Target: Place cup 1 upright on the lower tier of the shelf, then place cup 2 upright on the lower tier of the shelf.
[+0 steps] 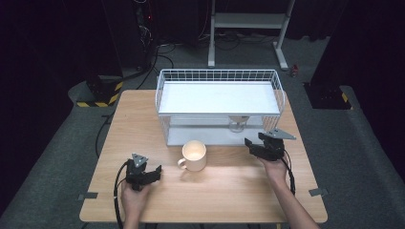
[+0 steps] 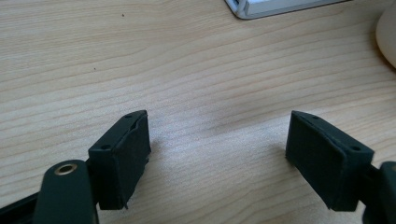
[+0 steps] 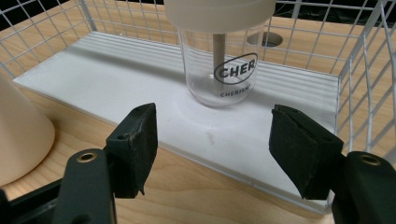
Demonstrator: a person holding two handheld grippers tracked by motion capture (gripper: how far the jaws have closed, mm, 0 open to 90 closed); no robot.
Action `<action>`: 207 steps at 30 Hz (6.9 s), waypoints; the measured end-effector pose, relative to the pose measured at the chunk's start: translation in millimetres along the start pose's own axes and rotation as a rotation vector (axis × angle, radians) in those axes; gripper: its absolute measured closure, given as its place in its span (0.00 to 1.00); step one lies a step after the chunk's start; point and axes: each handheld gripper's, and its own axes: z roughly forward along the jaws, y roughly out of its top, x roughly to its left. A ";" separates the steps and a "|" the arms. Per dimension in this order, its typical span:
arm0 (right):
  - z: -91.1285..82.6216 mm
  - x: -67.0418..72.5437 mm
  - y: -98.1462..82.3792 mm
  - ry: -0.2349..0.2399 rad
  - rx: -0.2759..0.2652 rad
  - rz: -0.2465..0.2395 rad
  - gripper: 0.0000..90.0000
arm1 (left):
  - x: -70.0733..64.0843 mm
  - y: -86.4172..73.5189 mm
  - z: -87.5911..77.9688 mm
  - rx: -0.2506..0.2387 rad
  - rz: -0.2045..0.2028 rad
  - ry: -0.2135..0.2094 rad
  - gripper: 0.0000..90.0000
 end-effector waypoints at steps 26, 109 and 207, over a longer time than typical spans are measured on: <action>-24.6 -5.0 -12.0 -0.010 -0.015 -0.013 0.36 | 0.0 0.0 0.0 0.000 0.000 0.000 0.25; -51.6 1.0 -85.9 -0.027 0.146 -0.076 0.33 | -0.5 -0.4 -0.6 0.000 -0.005 0.005 0.25; -40.3 1.3 -83.1 -0.055 0.252 -0.098 0.23 | -96.4 40.7 -0.5 -0.064 0.144 -0.265 0.00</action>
